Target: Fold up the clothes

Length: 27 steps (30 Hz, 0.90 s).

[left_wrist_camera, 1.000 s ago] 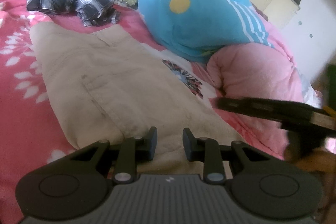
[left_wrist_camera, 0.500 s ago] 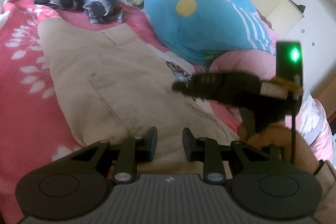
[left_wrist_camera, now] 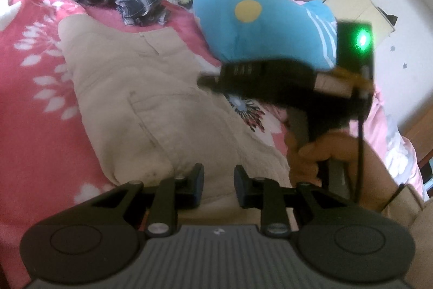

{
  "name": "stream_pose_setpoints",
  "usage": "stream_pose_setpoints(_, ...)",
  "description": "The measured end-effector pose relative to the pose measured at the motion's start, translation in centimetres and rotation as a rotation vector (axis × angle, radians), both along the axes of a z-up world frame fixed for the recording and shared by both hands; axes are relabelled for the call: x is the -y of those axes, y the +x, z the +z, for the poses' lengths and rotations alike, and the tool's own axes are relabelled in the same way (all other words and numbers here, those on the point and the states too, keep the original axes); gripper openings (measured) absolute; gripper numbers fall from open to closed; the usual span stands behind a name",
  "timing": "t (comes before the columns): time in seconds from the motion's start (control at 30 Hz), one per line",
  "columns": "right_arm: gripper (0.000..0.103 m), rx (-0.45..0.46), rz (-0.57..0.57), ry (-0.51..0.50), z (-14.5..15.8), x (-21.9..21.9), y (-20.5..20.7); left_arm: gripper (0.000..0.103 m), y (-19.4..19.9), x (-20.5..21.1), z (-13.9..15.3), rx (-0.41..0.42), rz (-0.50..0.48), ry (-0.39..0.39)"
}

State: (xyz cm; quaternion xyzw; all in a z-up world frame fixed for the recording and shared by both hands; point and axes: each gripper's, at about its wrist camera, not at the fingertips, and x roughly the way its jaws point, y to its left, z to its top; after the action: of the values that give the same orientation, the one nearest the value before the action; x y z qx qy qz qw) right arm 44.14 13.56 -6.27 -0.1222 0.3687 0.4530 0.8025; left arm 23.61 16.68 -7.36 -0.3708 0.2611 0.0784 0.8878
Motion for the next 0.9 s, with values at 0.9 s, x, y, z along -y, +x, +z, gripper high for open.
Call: stream_pose_setpoints(0.9,0.017,-0.077,0.521,-0.056,1.7,-5.2,-5.4,0.031,-1.5,0.0,0.3,0.023,0.035,-0.060)
